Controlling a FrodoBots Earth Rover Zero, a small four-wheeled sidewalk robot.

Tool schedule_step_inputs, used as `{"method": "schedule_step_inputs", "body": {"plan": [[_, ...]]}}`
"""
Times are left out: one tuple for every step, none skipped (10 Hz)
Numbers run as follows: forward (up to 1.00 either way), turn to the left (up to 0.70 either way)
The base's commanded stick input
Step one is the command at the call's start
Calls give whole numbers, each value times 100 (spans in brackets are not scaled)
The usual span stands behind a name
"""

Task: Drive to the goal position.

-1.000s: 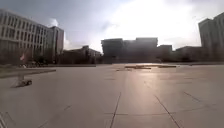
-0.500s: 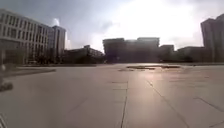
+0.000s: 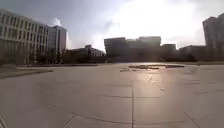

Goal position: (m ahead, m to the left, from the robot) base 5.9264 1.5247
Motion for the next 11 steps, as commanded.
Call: {"method": "schedule_step_inputs", "body": {"plan": [[100, -31], [100, -27], [100, -6], [100, 3], [100, 3], [100, 3], [100, 3], [100, 3], [100, 3], [100, 3], [100, 3]]}}
